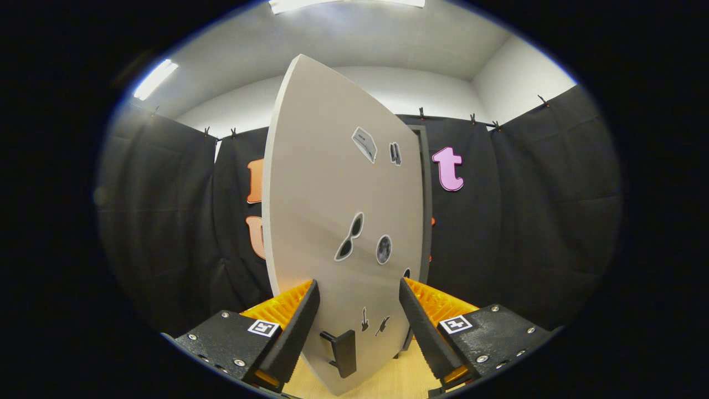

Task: Open the shoe cabinet door, grab the shoes and put them into the shoe cabinet, then close the shoe cabinet door.

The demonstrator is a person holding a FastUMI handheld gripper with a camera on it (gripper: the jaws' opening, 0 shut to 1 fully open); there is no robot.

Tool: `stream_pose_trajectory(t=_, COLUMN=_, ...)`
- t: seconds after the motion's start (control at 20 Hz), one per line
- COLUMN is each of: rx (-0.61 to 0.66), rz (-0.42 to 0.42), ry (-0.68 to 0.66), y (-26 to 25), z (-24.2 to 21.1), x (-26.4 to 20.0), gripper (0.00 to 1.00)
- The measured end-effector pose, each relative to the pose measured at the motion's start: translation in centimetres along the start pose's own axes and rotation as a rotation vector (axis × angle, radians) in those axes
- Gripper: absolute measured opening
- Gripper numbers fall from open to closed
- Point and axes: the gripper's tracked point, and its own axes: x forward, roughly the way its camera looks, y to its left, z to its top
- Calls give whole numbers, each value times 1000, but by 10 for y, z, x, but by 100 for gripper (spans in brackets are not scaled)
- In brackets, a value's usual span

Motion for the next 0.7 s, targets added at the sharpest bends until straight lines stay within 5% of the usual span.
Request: stream_pose_trajectory(t=0.7, rx=27, rz=-18, ry=10, y=77, z=-18, x=127, gripper=93)
